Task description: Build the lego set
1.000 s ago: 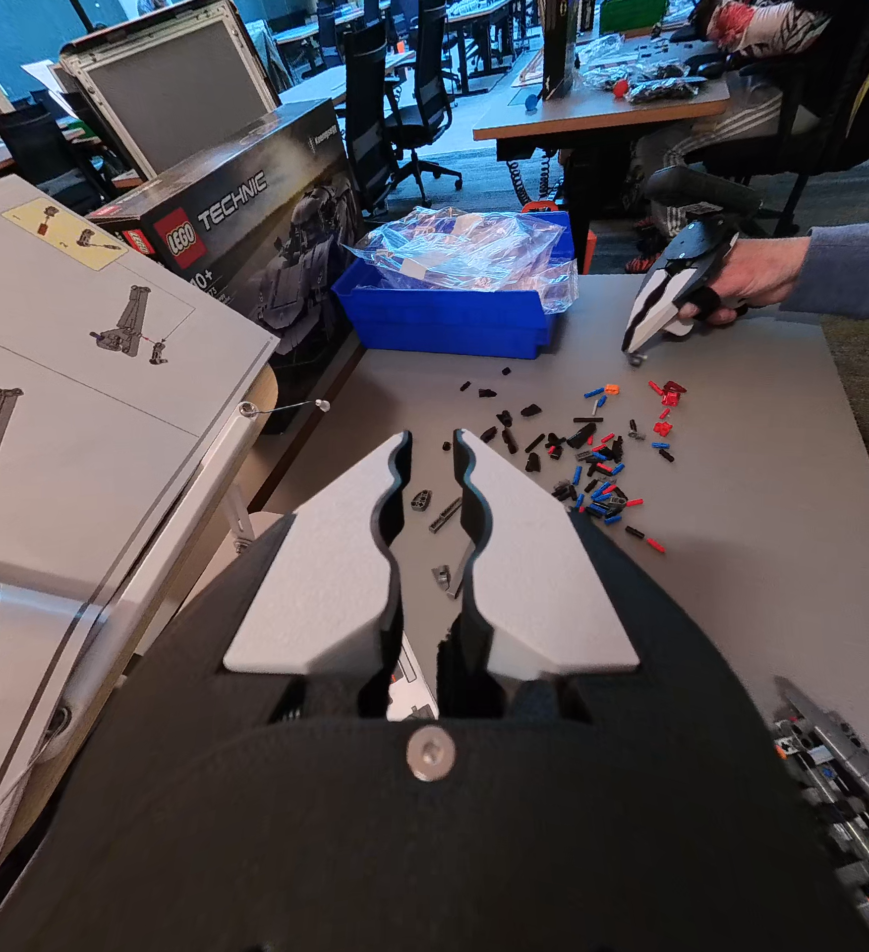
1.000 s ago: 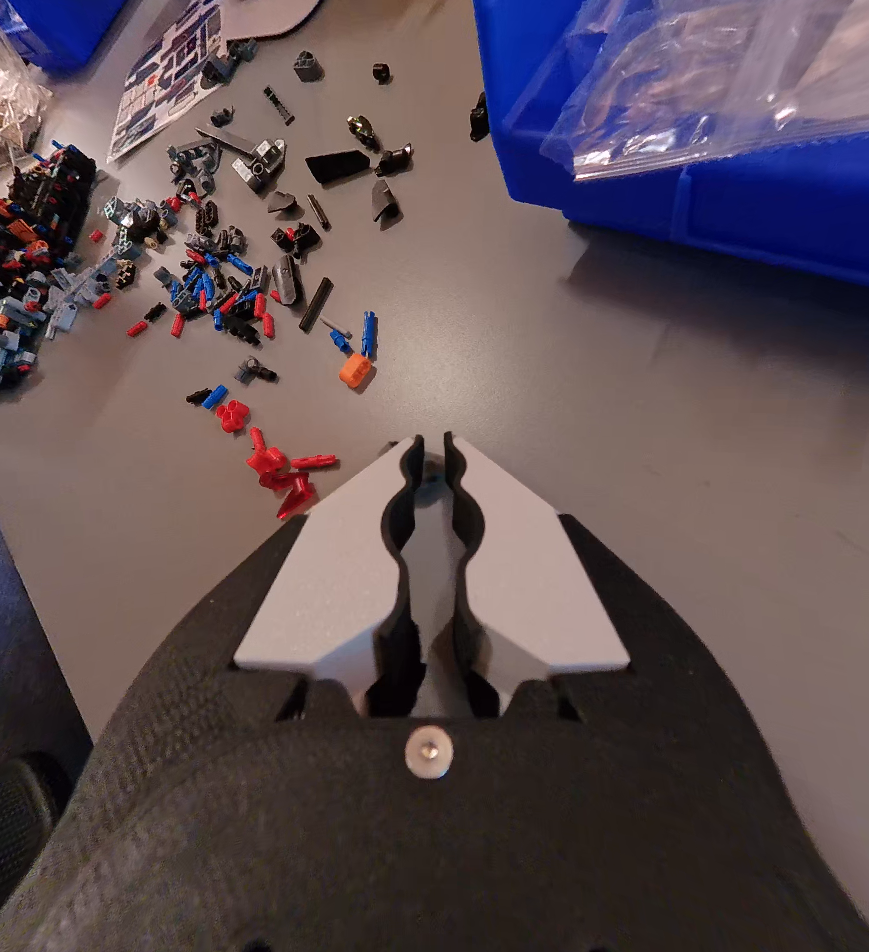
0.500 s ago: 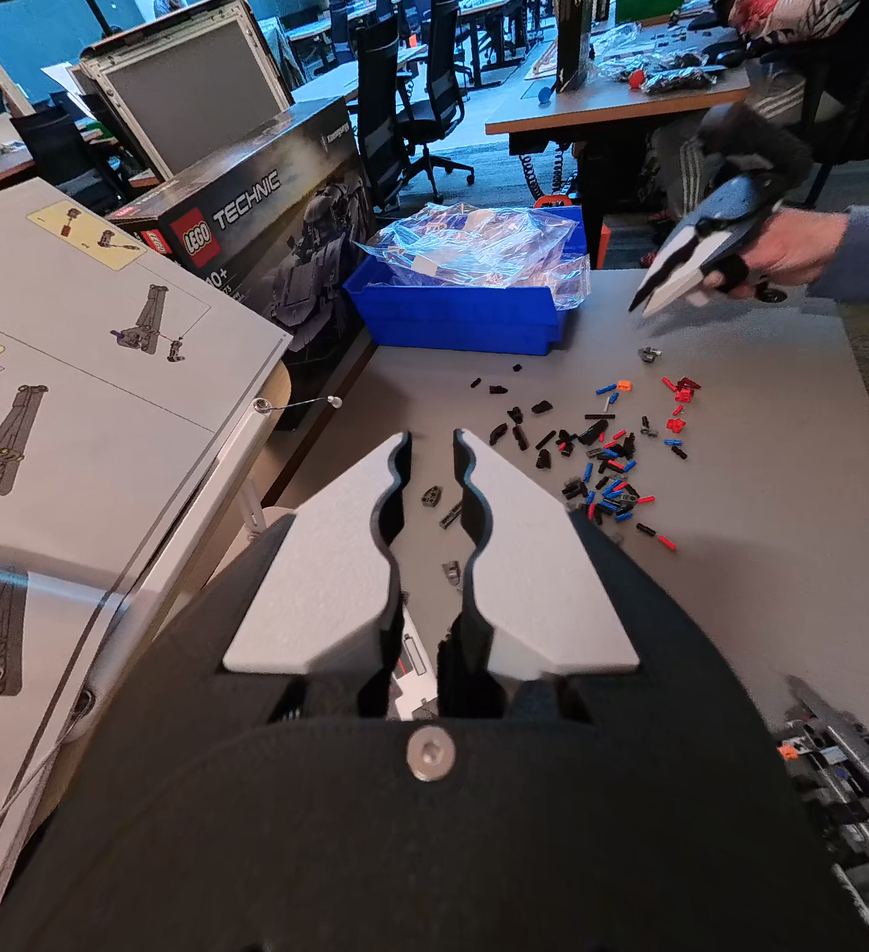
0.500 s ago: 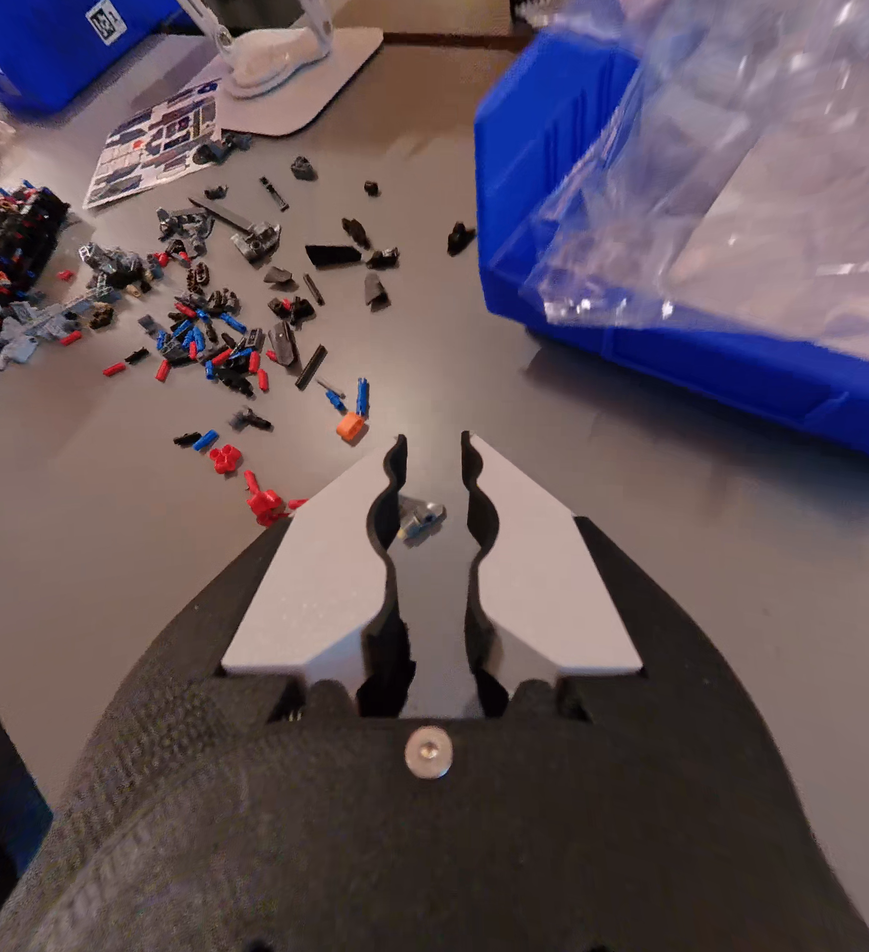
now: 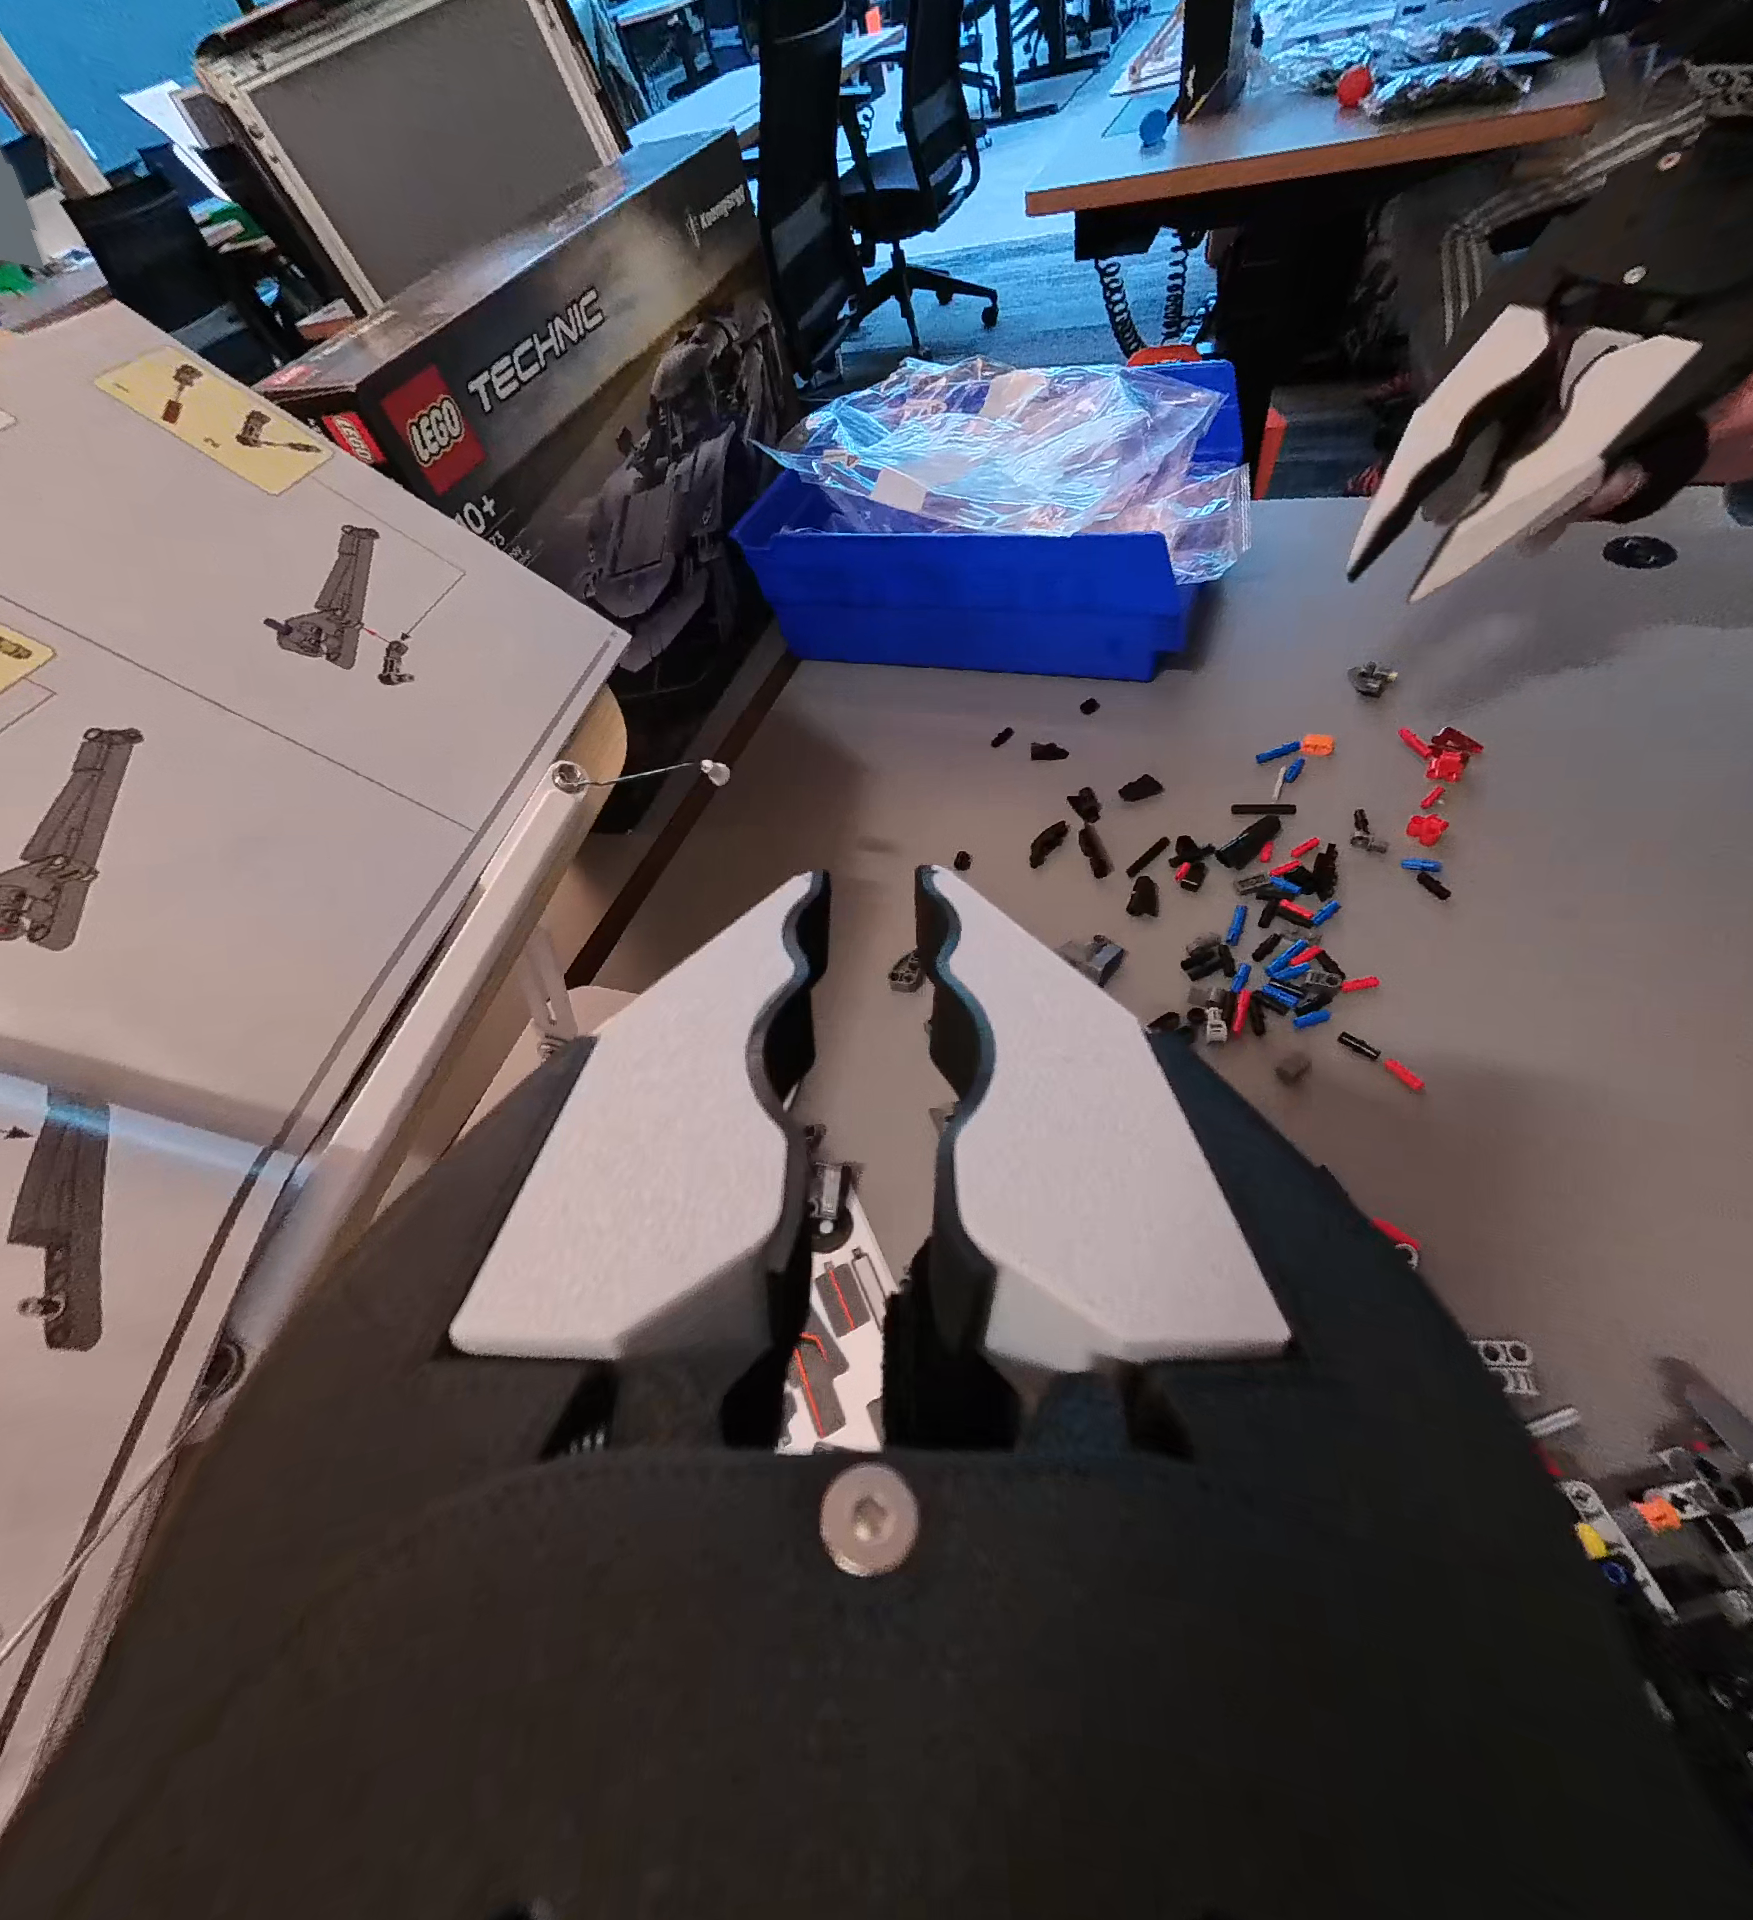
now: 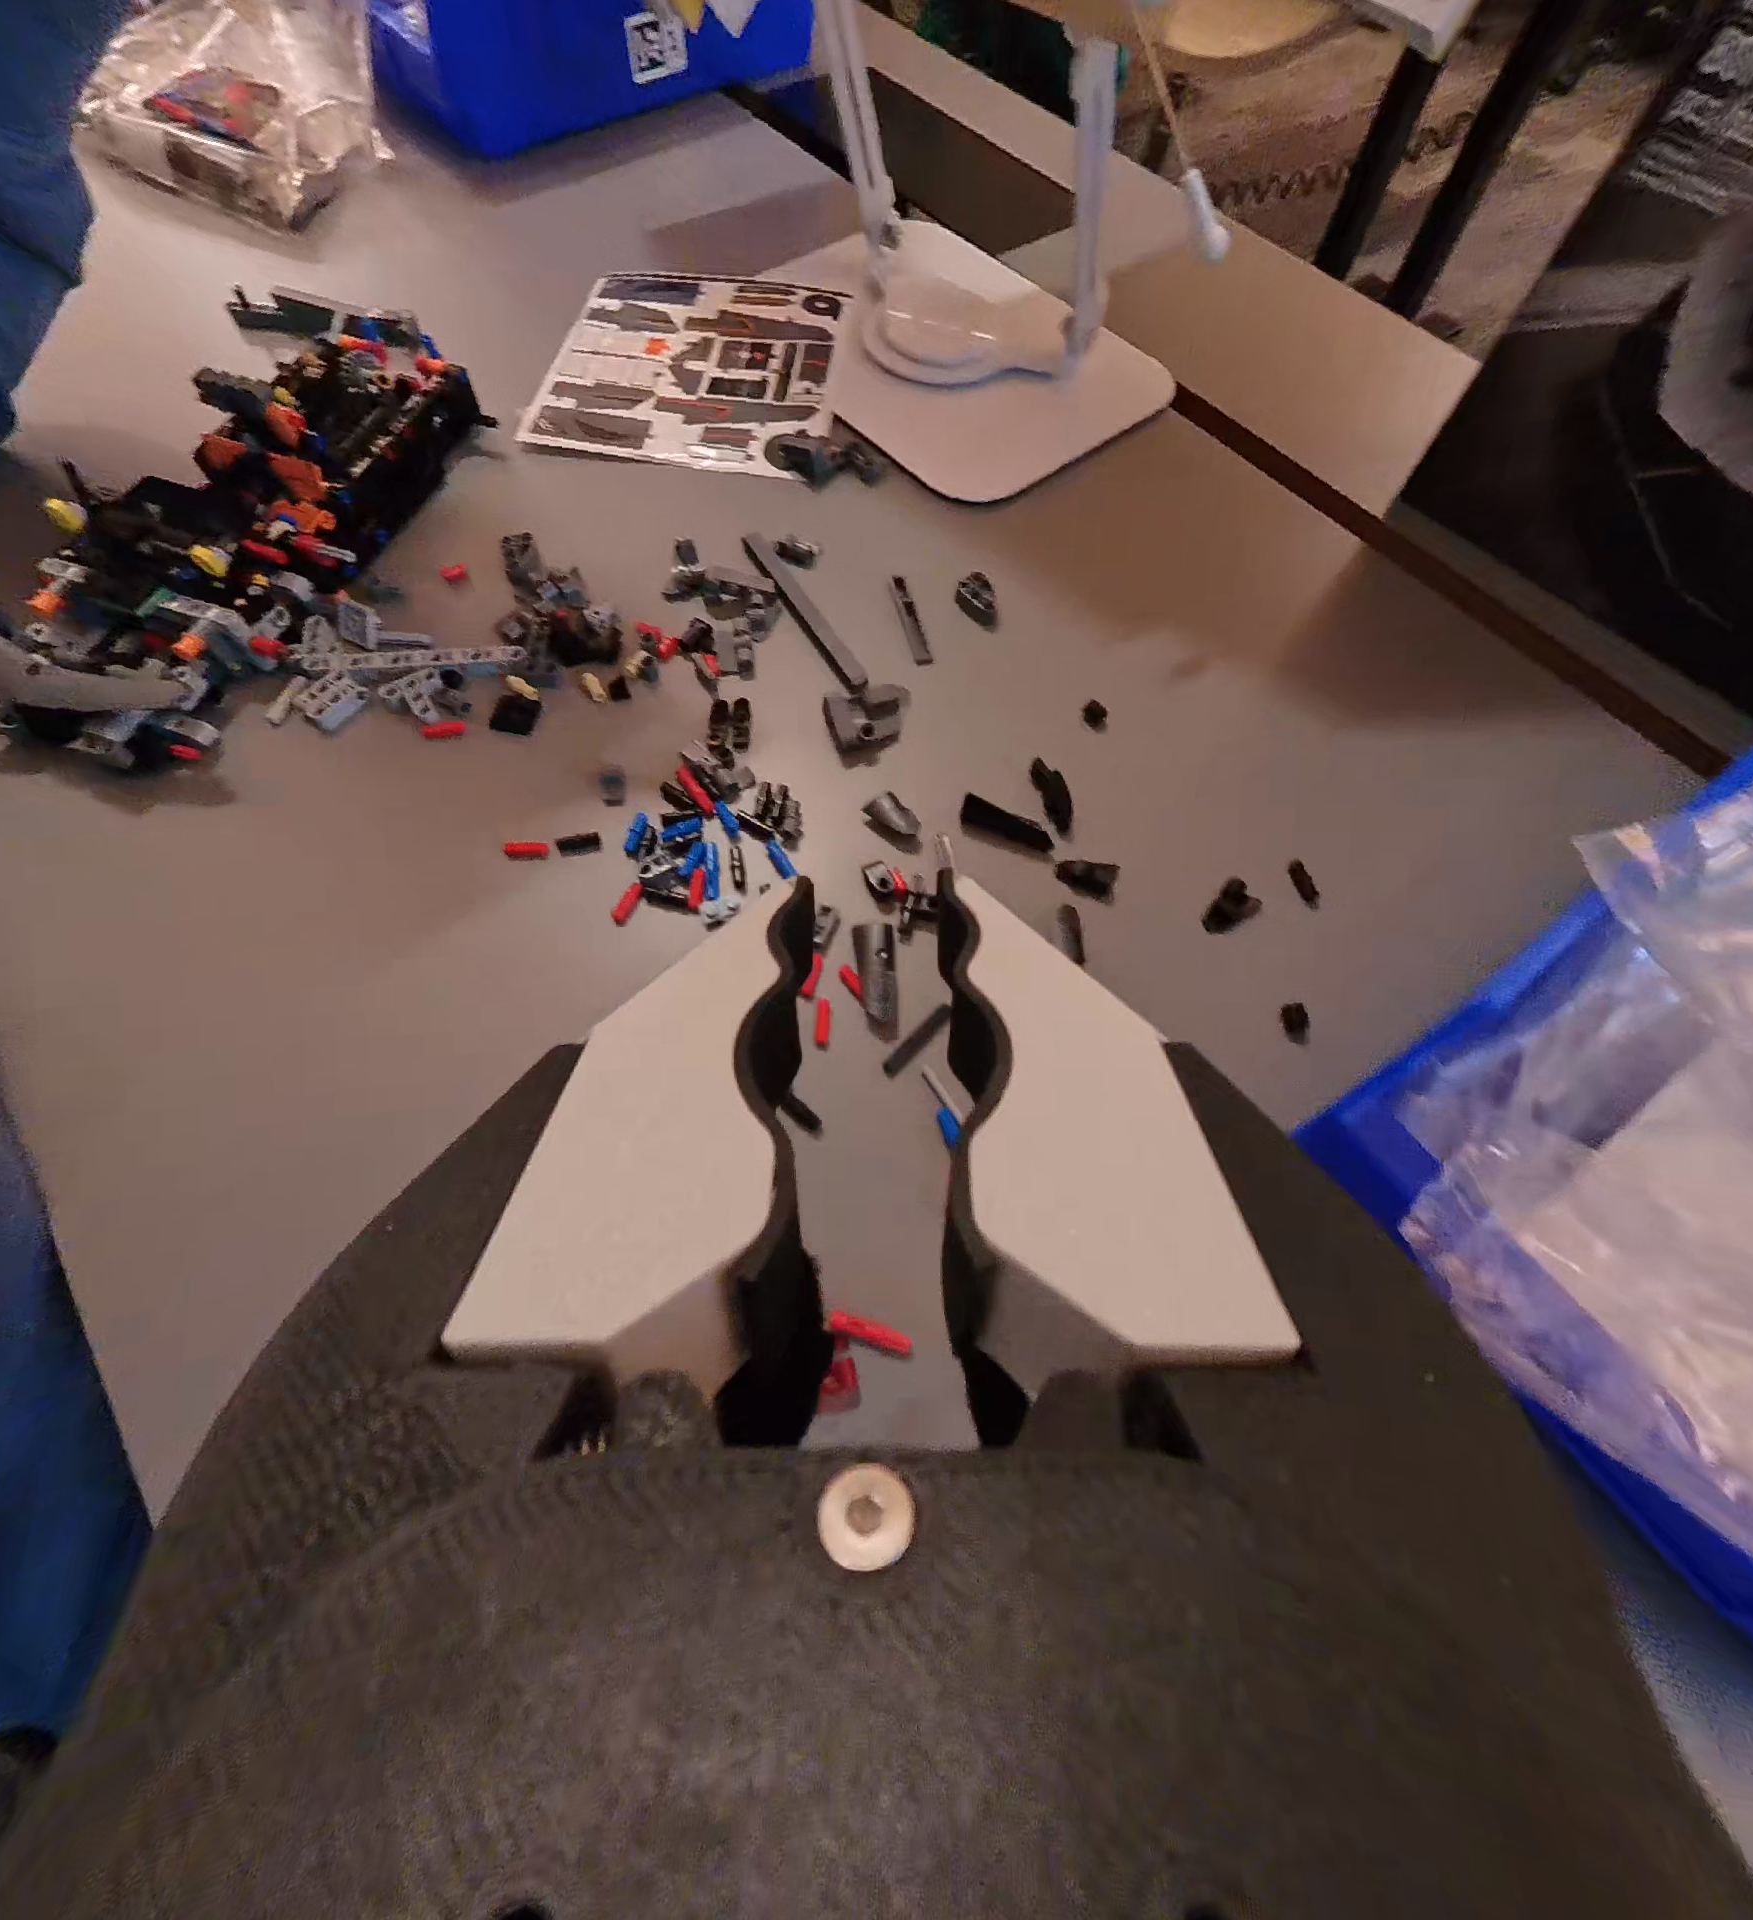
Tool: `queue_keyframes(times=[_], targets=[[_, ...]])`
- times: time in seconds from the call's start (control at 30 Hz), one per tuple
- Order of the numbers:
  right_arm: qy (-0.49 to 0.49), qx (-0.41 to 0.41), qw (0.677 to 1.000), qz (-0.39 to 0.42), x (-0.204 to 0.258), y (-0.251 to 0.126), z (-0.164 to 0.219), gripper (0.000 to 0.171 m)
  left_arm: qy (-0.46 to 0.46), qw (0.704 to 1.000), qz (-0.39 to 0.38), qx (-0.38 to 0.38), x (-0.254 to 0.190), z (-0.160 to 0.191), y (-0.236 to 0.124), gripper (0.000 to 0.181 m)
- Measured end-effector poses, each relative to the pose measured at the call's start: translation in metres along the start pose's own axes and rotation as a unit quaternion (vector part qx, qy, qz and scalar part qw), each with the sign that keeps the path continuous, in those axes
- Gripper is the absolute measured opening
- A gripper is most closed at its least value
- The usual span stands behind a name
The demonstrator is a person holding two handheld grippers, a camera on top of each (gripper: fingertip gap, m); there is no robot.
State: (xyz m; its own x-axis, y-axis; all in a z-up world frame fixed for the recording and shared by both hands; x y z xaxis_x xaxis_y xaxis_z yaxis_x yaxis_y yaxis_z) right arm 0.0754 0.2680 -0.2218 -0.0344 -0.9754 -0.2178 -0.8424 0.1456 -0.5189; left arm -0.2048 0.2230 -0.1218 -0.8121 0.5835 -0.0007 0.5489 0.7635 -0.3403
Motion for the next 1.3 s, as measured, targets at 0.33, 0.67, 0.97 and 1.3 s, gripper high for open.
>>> queue_keyframes(times=[0.33, 0.67, 0.97, 1.3], targets=[[0.018, 0.036, 0.999, 0.006, 0.001, -0.009, 0.019, 0.015, 0.005, 1.0, -0.002, -0.001, -0.002, -0.002, -0.002, 0.014], [-0.009, 0.091, 0.995, 0.024, -0.012, 0.012, 0.035, 0.017, 0.01, 1.0, -0.003, 0.006, -0.005, 0.002, 0.006, 0.013], [-0.044, 0.188, 0.981, 0.03, -0.033, 0.074, 0.066, 0.022, 0.013, 1.0, -0.008, 0.008, -0.002, 0.004, 0.006, 0.013], [-0.065, 0.202, 0.976, 0.044, -0.041, 0.103, 0.071, 0.023, 0.009, 1.0, -0.013, 0.006, 0.006, 0.004, 0.003, 0.013]])
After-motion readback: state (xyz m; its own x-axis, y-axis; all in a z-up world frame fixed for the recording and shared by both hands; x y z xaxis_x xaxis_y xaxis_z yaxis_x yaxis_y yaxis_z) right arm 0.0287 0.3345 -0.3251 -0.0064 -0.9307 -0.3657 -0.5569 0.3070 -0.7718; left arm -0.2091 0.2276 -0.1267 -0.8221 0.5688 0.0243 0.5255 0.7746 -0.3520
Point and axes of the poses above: each gripper's, where its closed fingertips meet, y out along the fingers, z out of its underside, x = y × z across the jaws, the point moved 1 cm from there along -y, back along the fingers, and after that the axes turned 13 degrees about -y, right-handed, at the moved point
